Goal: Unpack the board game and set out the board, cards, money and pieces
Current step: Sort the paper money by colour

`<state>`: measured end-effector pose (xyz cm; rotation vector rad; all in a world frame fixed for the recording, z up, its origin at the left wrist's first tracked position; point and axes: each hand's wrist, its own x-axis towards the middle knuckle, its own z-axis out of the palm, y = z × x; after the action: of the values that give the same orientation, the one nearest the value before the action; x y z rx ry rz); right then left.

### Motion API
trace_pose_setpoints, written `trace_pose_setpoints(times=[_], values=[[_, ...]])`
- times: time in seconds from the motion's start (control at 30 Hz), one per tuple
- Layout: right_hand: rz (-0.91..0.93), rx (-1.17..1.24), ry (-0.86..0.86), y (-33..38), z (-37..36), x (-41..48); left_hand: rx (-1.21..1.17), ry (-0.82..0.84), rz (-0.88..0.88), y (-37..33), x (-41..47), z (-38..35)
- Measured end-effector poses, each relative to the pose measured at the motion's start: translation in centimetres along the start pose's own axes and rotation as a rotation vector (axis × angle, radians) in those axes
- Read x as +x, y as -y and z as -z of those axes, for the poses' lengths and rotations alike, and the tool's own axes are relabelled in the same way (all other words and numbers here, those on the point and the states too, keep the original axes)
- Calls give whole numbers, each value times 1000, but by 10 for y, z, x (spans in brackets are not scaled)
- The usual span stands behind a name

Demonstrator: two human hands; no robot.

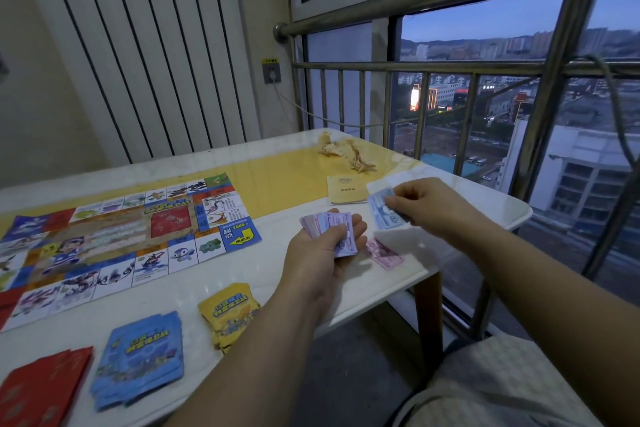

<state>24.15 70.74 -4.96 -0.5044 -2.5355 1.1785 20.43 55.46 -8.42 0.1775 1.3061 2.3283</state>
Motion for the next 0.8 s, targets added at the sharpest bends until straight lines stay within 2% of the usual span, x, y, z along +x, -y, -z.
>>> trace_pose_setpoints(times=[0.1,0.2,0.43,0.5,0.53,0.6,0.67,0.7,0.8], values=[[8,-307,150,-8,14,7,-26,10,-5,1,2,0],[21,-497,254,-17,11,9,-40,-2,-4,1,1,-1],[45,-634,94,-31,-1,7,-12,-36,3,1,1,-2],[102,-677,-11,-32,-1,6,-4,-31,7,1,1,-2],[165,-620,-95,-30,-1,6,-2,-26,12,0,1,-2],[244,-324,-176,-16,-2,2,8,-15,20,0,0,-2],[193,-22,-23,3,-7,-5,19,4,16,0,-1,-1],[154,50,80,10,-11,-8,21,18,12,1,-1,-1],[129,79,210,19,-22,-10,6,40,31,-1,-2,0]])
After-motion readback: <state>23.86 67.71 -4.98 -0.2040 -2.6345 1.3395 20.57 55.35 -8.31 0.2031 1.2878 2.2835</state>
